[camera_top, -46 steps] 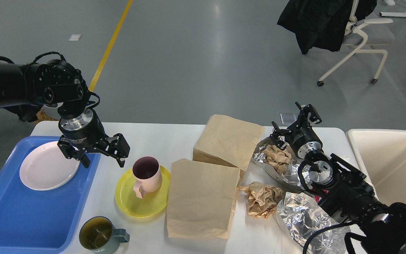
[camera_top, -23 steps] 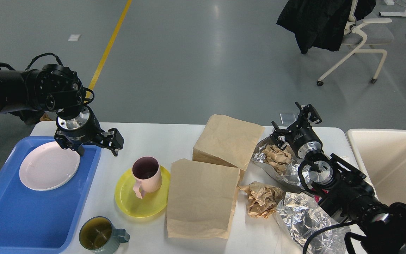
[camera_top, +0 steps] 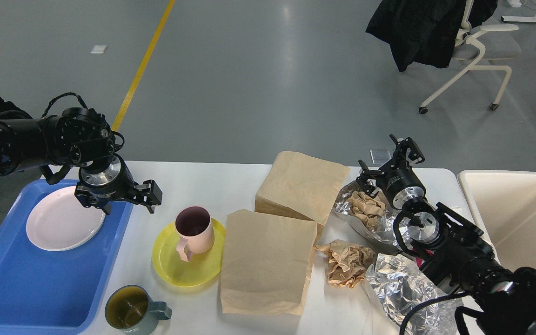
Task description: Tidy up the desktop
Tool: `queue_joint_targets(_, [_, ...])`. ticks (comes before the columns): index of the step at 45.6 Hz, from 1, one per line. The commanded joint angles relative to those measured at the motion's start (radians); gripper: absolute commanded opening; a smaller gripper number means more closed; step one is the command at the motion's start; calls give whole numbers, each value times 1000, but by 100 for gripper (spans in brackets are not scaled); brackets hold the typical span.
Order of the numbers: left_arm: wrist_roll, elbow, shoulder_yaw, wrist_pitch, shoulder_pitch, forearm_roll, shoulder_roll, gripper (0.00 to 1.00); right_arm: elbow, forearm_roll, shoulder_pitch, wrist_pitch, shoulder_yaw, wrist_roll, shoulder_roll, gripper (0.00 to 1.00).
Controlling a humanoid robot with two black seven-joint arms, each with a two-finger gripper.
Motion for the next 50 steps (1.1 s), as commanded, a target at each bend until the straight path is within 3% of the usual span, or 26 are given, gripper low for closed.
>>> queue_joint_targets(1, [3,0,-36,-11,9,0,1,96,0,0,0,0,0,0,0,100])
queue_joint_targets(16, [3,0,-75,-16,8,2,1,96,0,0,0,-1,0,0,0,100])
queue_joint_targets(32, [67,2,-122,-14,26,2,-5,96,0,0,0,0,0,0,0,100])
queue_joint_targets(50, [74,83,-180,1,113,11,-25,96,0,0,0,0,0,0,0,100])
